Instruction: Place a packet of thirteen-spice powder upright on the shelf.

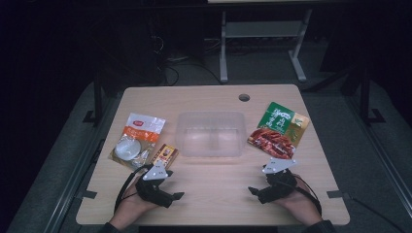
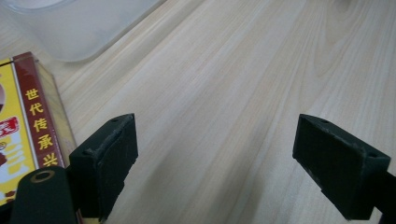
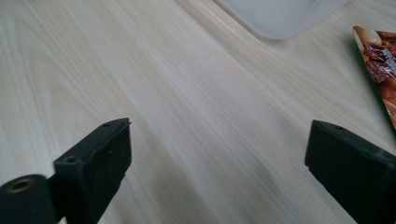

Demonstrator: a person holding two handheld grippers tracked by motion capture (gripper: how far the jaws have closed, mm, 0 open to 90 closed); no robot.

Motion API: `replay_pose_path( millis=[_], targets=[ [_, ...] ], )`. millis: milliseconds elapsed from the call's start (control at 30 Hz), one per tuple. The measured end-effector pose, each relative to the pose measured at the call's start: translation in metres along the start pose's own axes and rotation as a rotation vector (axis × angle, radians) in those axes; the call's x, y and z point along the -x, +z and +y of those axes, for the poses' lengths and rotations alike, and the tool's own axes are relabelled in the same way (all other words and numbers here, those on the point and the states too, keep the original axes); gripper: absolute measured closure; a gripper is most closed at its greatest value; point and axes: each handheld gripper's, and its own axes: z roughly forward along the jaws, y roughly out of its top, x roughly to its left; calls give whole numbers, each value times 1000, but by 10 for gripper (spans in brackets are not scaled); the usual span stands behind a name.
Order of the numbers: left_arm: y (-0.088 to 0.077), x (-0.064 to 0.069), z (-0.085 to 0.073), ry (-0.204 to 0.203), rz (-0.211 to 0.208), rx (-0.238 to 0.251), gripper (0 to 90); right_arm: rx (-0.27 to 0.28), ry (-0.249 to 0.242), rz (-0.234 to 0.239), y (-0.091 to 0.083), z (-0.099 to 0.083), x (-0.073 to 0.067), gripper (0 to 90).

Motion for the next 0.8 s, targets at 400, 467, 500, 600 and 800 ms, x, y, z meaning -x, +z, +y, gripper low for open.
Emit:
replay_pose_path(
  millis=[400,467,500,600,800],
  targets=[
    [-13,-12,5,-39,23,-6,235,1,19,48,-4,2,2,163],
    [-18,-14,7,-40,39,4,256,1,9,42,-5,2,0,162],
    [-20,-15,8,-46,45,5,282,1,4,46,-5,3,0,161],
    [-28,-20,11,-61,65,20,371,-2,-3,40,-4,4,-3,152],
    [-36,-35,20,-77,106,45,590,-11,5,49,-1,3,-4,144]
  ],
)
